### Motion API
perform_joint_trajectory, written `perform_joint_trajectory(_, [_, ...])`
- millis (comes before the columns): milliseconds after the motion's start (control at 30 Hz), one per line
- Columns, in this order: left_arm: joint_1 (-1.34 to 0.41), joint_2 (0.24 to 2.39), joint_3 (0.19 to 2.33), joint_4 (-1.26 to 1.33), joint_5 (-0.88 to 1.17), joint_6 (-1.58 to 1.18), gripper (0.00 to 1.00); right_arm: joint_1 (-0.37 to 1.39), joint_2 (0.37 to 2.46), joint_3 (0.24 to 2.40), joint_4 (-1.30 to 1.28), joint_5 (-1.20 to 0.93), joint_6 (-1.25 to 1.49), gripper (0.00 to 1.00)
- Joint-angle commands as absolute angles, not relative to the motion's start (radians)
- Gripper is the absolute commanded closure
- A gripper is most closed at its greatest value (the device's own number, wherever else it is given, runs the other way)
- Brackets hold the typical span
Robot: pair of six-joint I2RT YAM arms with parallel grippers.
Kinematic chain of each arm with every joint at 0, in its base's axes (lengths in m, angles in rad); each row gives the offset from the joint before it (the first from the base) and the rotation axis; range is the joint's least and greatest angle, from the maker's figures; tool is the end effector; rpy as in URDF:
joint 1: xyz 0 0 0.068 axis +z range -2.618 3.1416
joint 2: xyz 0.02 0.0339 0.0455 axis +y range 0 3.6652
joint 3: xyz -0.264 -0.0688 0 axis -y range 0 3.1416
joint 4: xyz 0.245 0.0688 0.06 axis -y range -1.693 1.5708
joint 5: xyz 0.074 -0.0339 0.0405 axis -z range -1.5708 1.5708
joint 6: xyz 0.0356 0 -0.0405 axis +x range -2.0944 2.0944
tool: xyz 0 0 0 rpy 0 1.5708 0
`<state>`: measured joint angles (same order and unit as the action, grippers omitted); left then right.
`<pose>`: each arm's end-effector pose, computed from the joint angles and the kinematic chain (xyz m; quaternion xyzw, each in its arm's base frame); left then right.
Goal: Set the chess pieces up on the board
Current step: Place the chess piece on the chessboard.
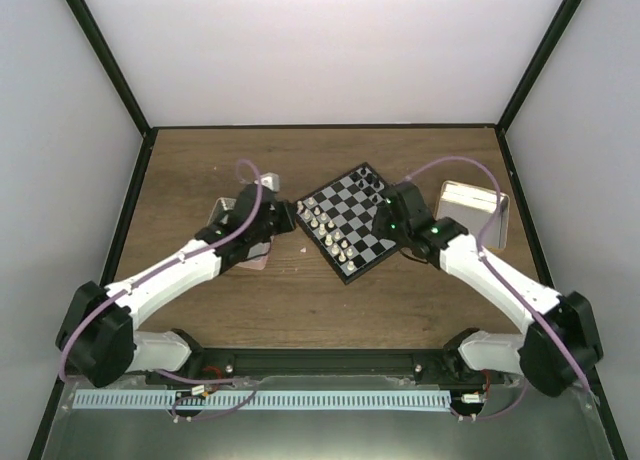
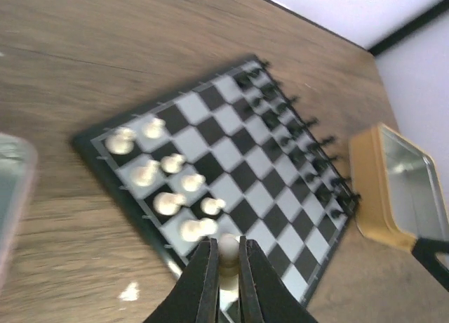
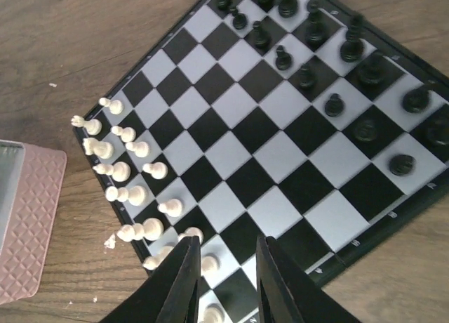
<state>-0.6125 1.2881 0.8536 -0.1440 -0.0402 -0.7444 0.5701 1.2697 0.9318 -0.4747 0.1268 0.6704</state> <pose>0.2345 -0.1630 0.2584 -0.0675 0.8767 -0.2849 0.3816 0.2280 0.1408 0.2616 0.0699 0.9248 0.1668 0.3348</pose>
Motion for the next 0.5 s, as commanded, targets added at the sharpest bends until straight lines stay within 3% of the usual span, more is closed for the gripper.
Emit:
perform_joint_trajectory(0, [-0.748, 1.362, 0.875, 0.005, -0.059, -0.593, 0.96, 0.530, 1.145, 0.830, -0.413, 0.164, 0.719, 0.77])
perform_joint_trajectory(467, [-1.017, 1.765, 1.033, 0.242, -0.136, -0.459, 0.96, 0.432, 0.877, 0.680, -0.514, 0.207, 0.751, 0.75])
